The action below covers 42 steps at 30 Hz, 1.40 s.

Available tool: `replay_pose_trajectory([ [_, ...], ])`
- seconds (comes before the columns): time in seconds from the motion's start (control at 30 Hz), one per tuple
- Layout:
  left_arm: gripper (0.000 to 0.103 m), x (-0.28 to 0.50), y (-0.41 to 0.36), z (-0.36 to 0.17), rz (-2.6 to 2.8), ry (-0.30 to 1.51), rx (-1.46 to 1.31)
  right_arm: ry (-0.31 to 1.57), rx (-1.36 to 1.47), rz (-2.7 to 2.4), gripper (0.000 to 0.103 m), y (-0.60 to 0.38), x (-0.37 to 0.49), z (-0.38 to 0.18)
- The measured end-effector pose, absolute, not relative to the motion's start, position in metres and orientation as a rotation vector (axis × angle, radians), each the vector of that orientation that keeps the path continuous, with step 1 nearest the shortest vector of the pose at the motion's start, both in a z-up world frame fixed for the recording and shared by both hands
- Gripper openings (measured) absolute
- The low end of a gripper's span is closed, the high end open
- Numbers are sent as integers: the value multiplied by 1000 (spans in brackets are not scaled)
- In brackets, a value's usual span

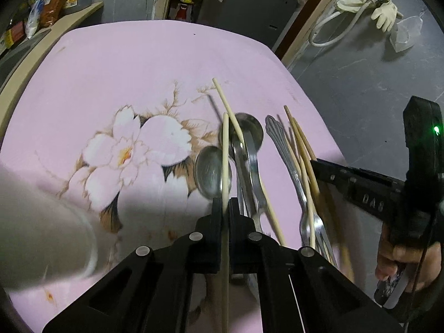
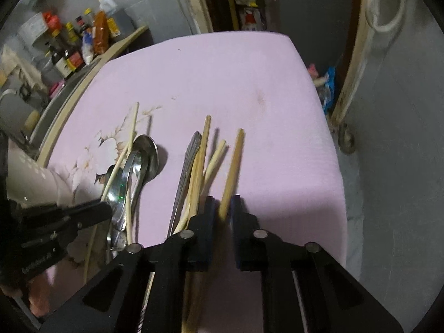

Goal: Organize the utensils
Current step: 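Lift both held chopsticks upright and carry them over the white basket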

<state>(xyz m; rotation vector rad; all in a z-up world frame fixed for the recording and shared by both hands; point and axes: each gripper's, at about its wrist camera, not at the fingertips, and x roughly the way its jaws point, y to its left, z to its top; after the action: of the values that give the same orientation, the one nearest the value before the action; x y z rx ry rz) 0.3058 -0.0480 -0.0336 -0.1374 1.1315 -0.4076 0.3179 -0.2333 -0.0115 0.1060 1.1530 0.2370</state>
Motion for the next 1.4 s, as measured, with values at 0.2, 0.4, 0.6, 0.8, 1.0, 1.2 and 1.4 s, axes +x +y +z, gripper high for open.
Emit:
replay_pose_trajectory([
  [0.2, 2, 281, -39, -25, -415, 1108, -164, 1111, 293, 253, 4, -256, 289, -7],
  [0.4, 2, 249, -36, -8, -435, 1000, -168, 901, 282, 284, 4, -258, 235, 17],
  [0.6, 2, 220, -36, 26, -445, 770, -165, 590, 104, 288, 4, -224, 181, 58],
  [0.8, 2, 196, -19, 74, -379, 444, -123, 313, -4, 298, 4, -184, 152, 93],
  [1.0, 2, 192, 10, 105, -293, 279, -89, 127, 38, 379, 4, -150, 157, 125],
  [1.2, 2, 212, 88, 127, -174, 188, -141, 40, 157, 508, 4, -118, 186, 158],
  [1.4, 2, 230, 157, 123, -56, 166, -206, -57, 222, 593, 4, -76, 210, 182],
])
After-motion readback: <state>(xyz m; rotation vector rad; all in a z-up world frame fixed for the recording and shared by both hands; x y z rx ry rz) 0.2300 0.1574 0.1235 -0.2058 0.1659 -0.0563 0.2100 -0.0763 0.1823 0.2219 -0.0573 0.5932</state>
